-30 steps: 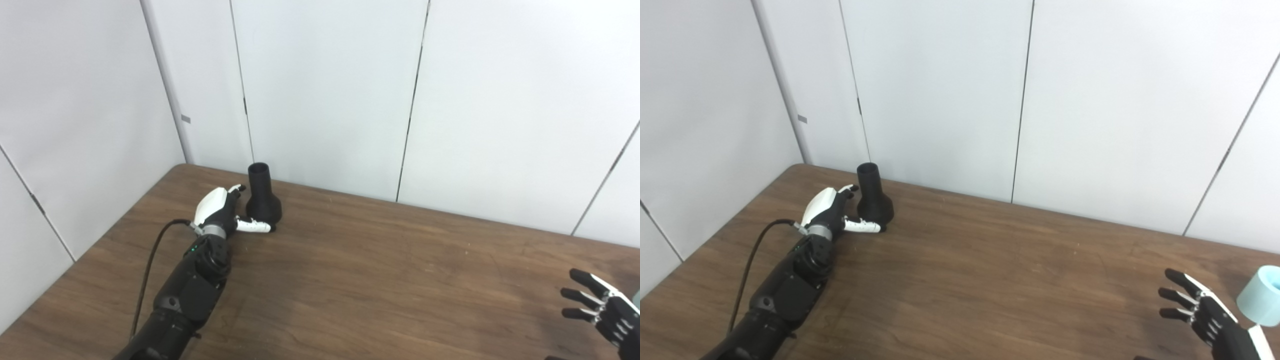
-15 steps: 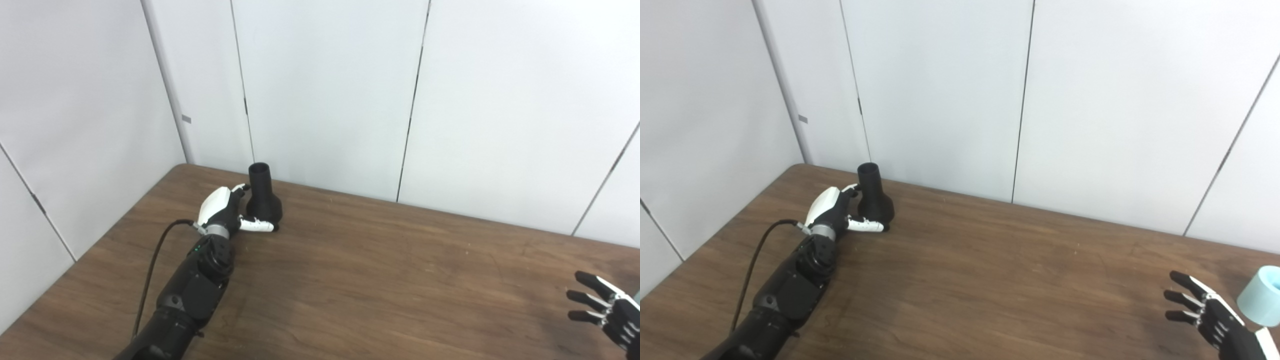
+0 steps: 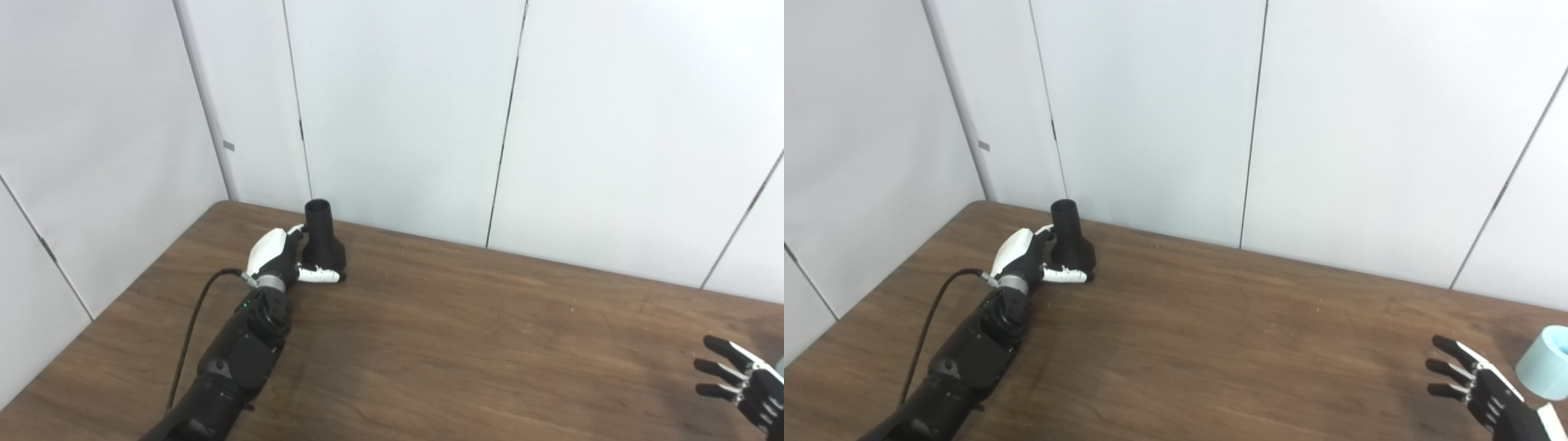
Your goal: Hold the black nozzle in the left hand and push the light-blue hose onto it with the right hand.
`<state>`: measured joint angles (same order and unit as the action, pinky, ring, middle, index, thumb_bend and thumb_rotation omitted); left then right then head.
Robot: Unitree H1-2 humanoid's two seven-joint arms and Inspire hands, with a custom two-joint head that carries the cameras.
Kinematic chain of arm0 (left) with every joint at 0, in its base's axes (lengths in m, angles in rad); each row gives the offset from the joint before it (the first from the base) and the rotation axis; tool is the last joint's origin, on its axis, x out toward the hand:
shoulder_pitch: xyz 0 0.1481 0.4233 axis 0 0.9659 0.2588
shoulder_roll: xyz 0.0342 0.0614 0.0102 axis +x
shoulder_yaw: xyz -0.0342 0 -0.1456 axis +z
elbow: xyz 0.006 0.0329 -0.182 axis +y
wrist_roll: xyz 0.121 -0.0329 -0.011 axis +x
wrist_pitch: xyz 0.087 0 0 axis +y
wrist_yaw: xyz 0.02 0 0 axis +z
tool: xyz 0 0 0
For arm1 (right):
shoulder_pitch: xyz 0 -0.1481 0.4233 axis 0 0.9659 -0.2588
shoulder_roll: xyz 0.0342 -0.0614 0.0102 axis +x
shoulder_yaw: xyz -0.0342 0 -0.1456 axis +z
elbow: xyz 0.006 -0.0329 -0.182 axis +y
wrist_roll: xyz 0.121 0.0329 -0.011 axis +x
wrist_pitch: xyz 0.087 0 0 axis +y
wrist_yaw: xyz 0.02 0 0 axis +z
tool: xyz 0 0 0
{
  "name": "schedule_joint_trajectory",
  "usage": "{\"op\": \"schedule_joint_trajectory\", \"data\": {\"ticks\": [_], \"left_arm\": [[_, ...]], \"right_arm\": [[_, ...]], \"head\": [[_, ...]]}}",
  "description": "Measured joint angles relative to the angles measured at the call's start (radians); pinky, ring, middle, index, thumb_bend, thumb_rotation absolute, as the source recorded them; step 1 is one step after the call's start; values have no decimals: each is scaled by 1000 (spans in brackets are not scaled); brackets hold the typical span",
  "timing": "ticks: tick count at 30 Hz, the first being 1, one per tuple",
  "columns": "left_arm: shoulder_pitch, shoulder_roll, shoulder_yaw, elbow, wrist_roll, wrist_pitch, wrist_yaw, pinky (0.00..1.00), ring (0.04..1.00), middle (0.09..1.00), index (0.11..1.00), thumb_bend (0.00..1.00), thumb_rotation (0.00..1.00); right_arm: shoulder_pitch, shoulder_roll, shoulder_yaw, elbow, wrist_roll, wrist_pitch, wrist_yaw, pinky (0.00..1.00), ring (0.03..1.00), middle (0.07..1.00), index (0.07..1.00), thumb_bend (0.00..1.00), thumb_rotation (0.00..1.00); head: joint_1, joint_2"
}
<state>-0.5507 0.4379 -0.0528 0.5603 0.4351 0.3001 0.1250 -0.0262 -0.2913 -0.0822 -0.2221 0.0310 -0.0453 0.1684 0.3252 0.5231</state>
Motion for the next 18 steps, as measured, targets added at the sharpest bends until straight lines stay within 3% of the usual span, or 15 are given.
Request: {"op": "schedule_joint_trajectory", "data": {"ticks": [5, 9, 10, 11, 14, 18], "left_arm": [[0, 0, 1, 1, -9, -8, 3, 1000, 904, 804, 808, 925, 213], [-10, -6, 5, 18, -13, -26, 38, 1000, 676, 603, 642, 857, 124], [-18, -6, 5, 32, -14, -37, 44, 1000, 634, 565, 551, 659, 87], [-24, -7, 4, 43, -16, -51, 56, 1000, 620, 547, 520, 592, 74], [-33, -14, 4, 75, -20, -95, 82, 1000, 608, 480, 510, 530, 7], [-34, -16, -4, 105, -21, -163, 101, 992, 582, 459, 526, 520, 0]], "right_arm": [[4, -1, -4, -17, 0, 4, 3, 688, 807, 890, 825, 830, 183], [5, -1, -7, -16, 0, 6, 5, 689, 809, 891, 826, 829, 182], [5, -1, -7, -16, 0, 6, 6, 689, 809, 891, 826, 829, 182], [5, -1, -7, -16, 0, 6, 7, 689, 810, 891, 826, 828, 181], [5, -1, -7, -17, 0, 7, 7, 691, 811, 892, 827, 826, 180], [5, -1, -8, -17, 0, 8, 7, 692, 812, 893, 829, 823, 179]], "head": [[-2, 3], [-3, 5], [-2, 5], [-2, 5], [-2, 6], [0, 9]]}}
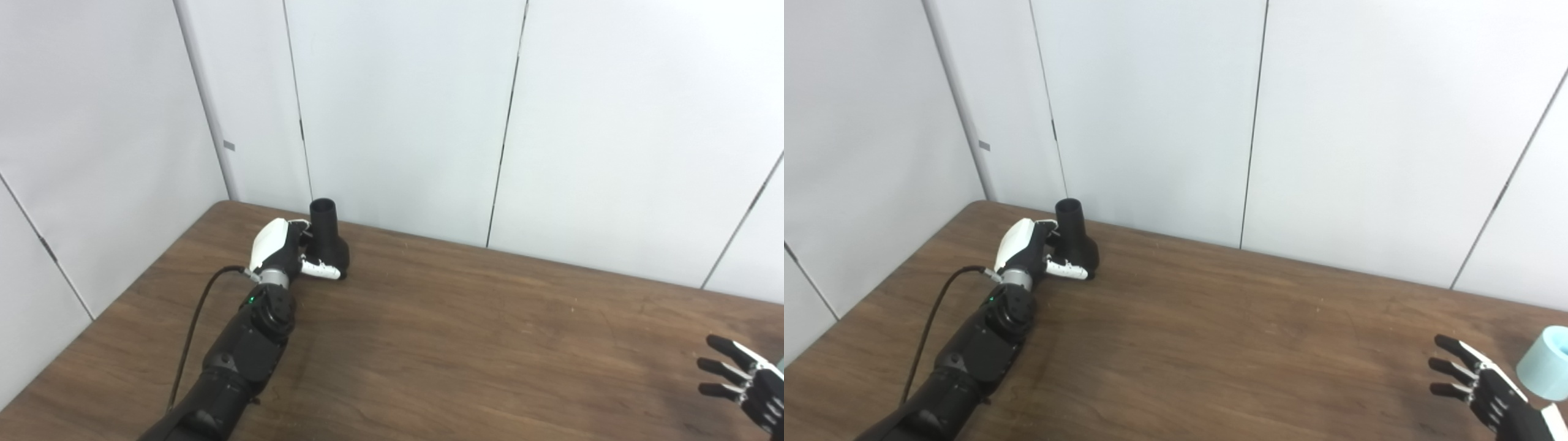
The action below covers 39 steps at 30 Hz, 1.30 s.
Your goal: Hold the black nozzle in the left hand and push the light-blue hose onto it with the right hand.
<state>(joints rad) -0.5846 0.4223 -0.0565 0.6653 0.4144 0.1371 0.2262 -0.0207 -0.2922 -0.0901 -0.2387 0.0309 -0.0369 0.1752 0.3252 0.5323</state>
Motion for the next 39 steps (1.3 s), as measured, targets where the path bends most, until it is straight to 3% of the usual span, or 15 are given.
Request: {"op": "schedule_joint_trajectory", "data": {"ticks": [3, 15, 21, 27, 32, 33, 39], "left_arm": [[-4, 1, -1, 23, -3, -38, 6, 998, 575, 454, 530, 519, 0], [-1, -7, -53, 14, 1, -44, 19, 1000, 647, 494, 486, 524, 0], [45, -7, -111, -87, 6, -47, 2, 1000, 623, 459, 515, 523, 0], [83, -5, -180, -213, 0, -65, -96, 1000, 632, 451, 518, 521, 0], [127, 5, -227, -341, -20, -76, -200, 1000, 648, 460, 507, 523, 0], [138, 2, -240, -368, -23, -80, -215, 1000, 639, 463, 505, 523, 0], [177, -63, -309, -481, -34, -118, -288, 1000, 627, 489, 487, 524, 0]], "right_arm": [[0, 0, 0, -1, 0, 1, 0, 692, 812, 893, 830, 822, 183], [-2, 0, 0, -3, -3, 1, -1, 676, 804, 890, 824, 834, 226], [-9, 2, 5, -3, -14, 9, -3, 672, 807, 889, 816, 832, 219], [-23, 23, 14, -8, -22, 31, -12, 674, 805, 887, 813, 832, 198], [-22, 47, 23, -47, -36, 90, -22, 677, 796, 886, 813, 828, 189], [-23, 51, 25, -53, -45, 95, -24, 678, 798, 886, 814, 819, 166], [-39, 79, 43, -68, -93, 105, -39, 666, 802, 887, 816, 807, 162]], "head": [[2, 2], [-24, 11], [-70, 14], [-135, 34], [-169, 43], [-204, 55], [-239, 71]]}}
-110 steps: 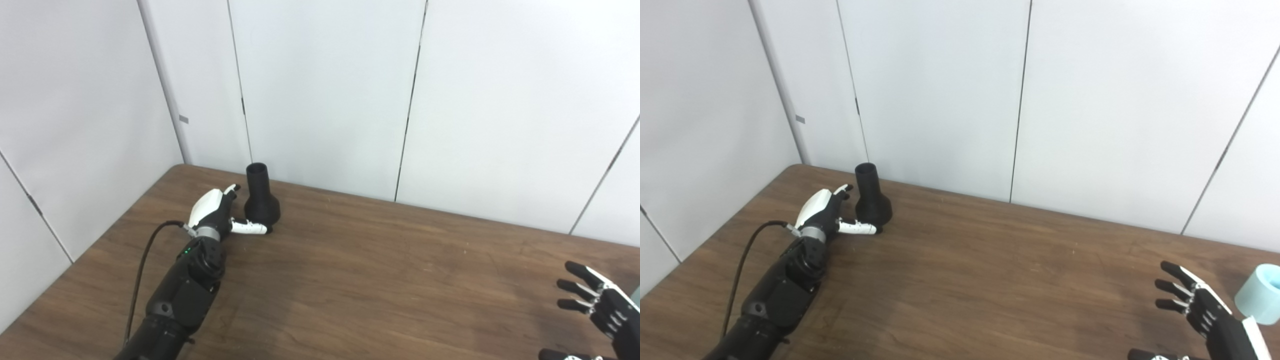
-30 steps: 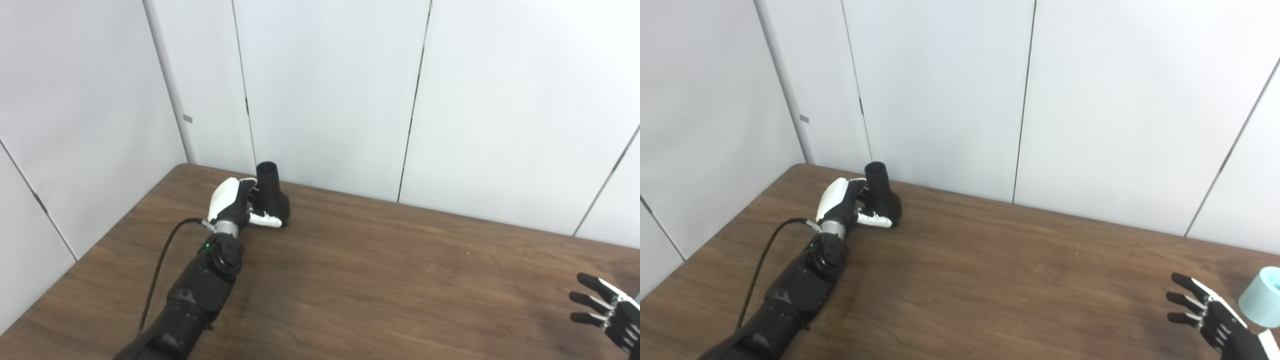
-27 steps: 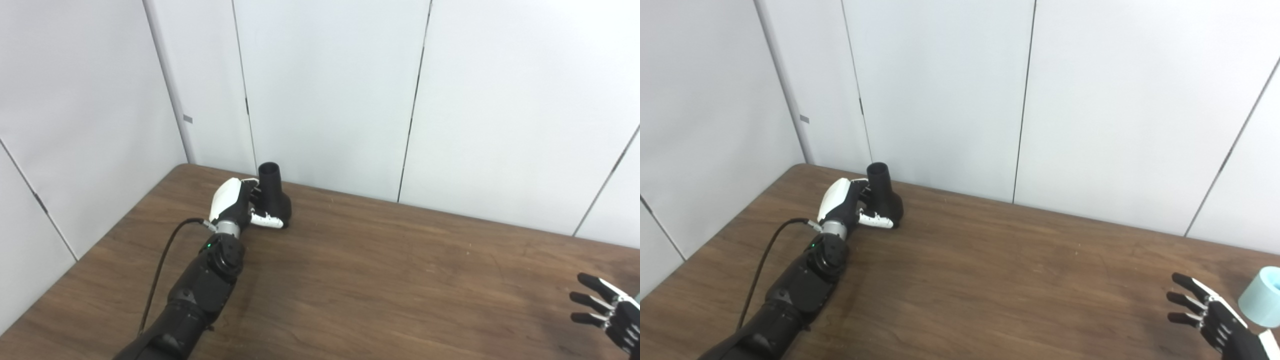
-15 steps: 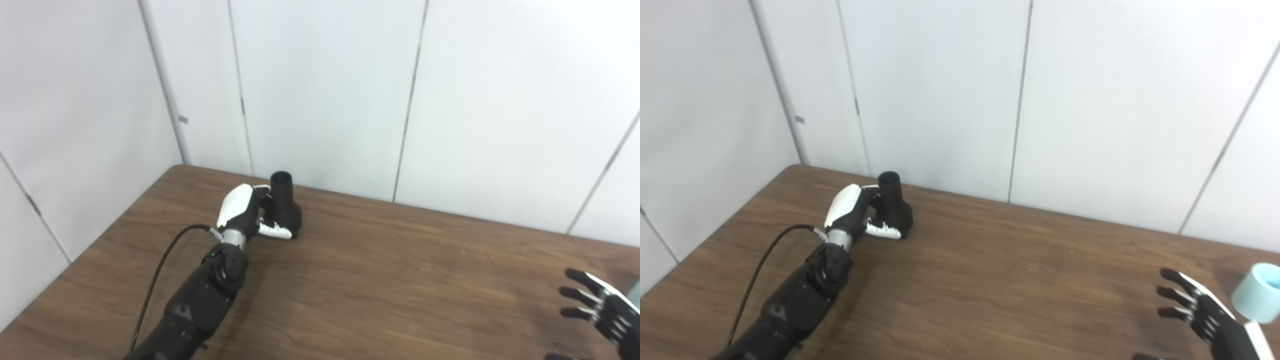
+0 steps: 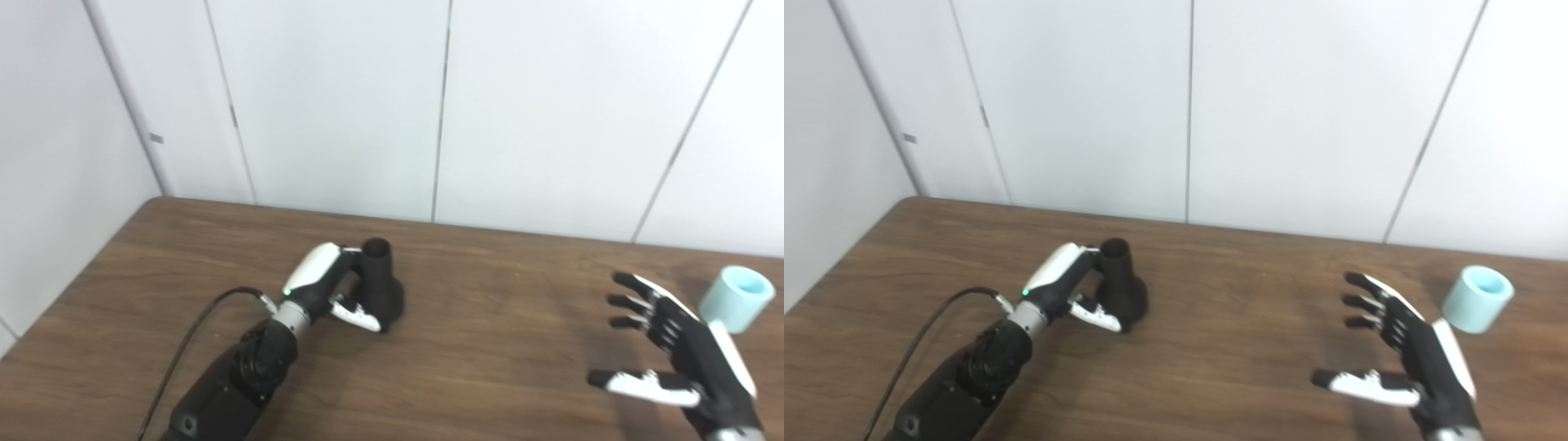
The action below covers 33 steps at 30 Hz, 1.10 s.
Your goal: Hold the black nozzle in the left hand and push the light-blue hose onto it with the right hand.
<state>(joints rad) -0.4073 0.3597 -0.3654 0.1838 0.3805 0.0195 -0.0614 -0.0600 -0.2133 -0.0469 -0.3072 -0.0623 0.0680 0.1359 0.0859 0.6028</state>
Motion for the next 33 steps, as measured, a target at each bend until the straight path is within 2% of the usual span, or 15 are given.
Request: {"op": "schedule_joint_trajectory", "data": {"ticks": [4, 9, 19, 24, 30, 33], "left_arm": [[11, -44, -48, -46, 9, -17, -40, 1000, 623, 488, 487, 523, 0], [15, -81, -67, -46, 12, -49, -70, 1000, 620, 491, 485, 523, 0], [11, -103, -111, -52, 61, -80, -92, 1000, 621, 471, 503, 523, 0], [-8, -116, -128, -20, 94, -115, -92, 1000, 621, 468, 505, 523, 0], [-17, -120, -130, -3, 118, -133, -90, 1000, 619, 483, 492, 523, 0], [-18, -120, -130, 5, 125, -144, -87, 1000, 611, 486, 489, 523, 0]], "right_arm": [[-7, 7, 7, -1, -28, 0, -4, 664, 804, 889, 818, 796, 166], [-8, 13, 8, -2, -32, 0, -5, 665, 805, 890, 819, 793, 168], [-9, 16, 8, -39, -45, 6, -4, 659, 798, 891, 819, 800, 196], [-9, 15, 5, -40, -43, 17, -4, 656, 797, 890, 819, 798, 200], [-9, 6, -27, -71, -12, 41, -2, 665, 800, 891, 819, 799, 217], [-17, -15, -39, -79, -14, 45, -2, 677, 806, 889, 818, 802, 231]], "head": [[-20, 14], [-32, 26], [-45, 37], [-55, 40], [-74, 43], [-92, 29]]}}
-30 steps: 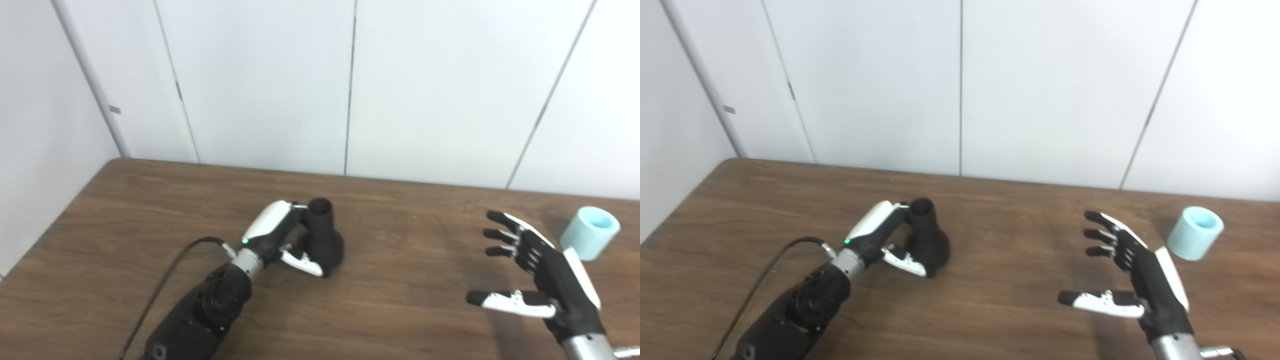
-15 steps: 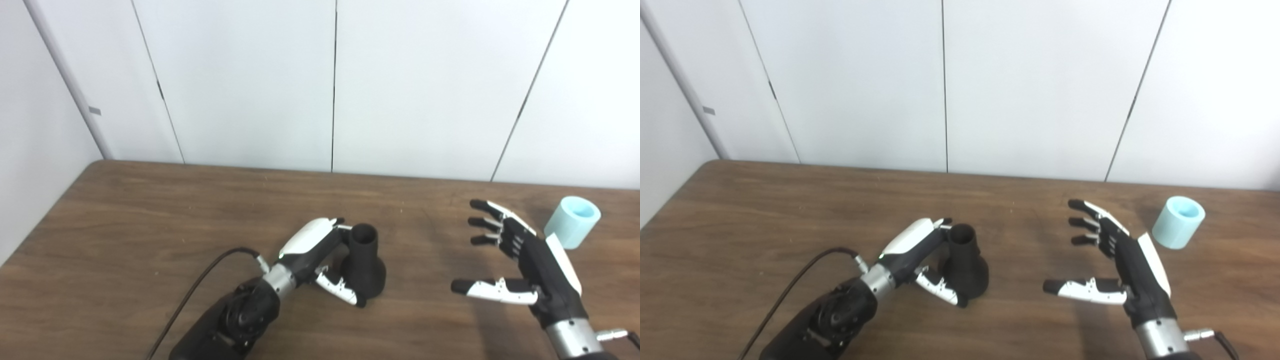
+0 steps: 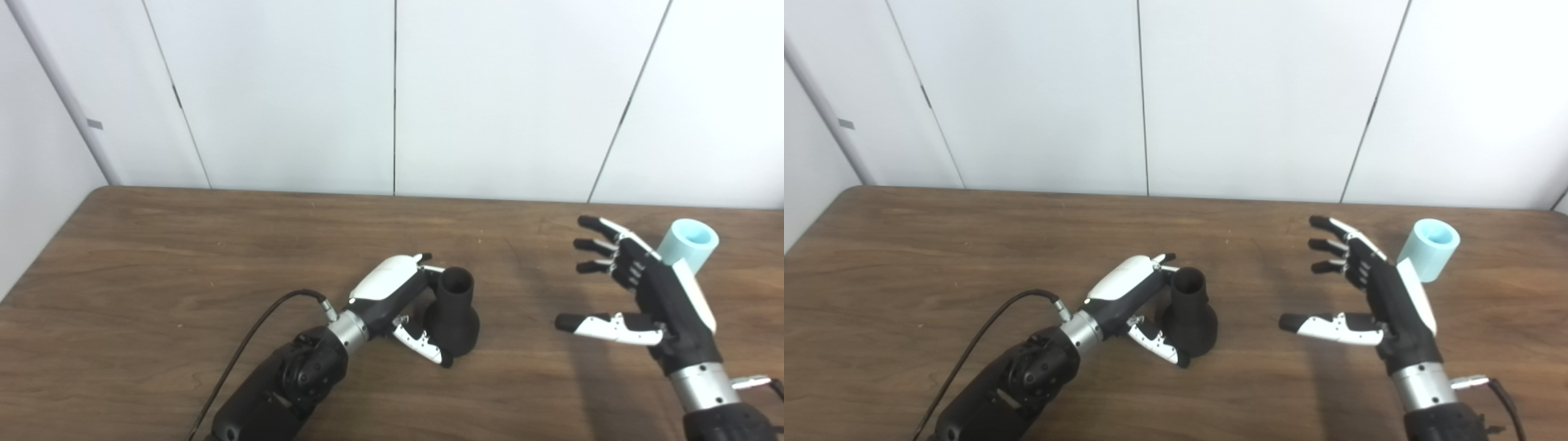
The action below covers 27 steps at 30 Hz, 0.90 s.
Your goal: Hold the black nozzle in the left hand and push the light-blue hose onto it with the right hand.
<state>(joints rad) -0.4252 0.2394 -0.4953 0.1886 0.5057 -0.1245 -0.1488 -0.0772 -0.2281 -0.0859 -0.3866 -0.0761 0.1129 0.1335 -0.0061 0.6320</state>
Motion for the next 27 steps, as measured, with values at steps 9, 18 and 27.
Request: {"op": "schedule_joint_trajectory", "data": {"ticks": [9, 18, 27], "left_arm": [[0, 14, 3, 11, 8, -20, 9, 1000, 611, 479, 496, 523, 0], [8, 28, 4, 68, 12, -90, 74, 1000, 613, 479, 494, 523, 0], [5, 33, 9, 96, 4, -126, 85, 1000, 614, 465, 507, 522, 0]], "right_arm": [[-93, -211, -34, -77, -164, 138, 45, 587, 743, 853, 804, 852, 250], [-299, -389, -96, -111, -211, 334, 98, 560, 724, 840, 799, 851, 212], [-380, -454, -96, 20, -284, 355, 149, 557, 732, 843, 818, 832, 125]], "head": [[-225, -78], [-357, -169], [-423, -213]]}}
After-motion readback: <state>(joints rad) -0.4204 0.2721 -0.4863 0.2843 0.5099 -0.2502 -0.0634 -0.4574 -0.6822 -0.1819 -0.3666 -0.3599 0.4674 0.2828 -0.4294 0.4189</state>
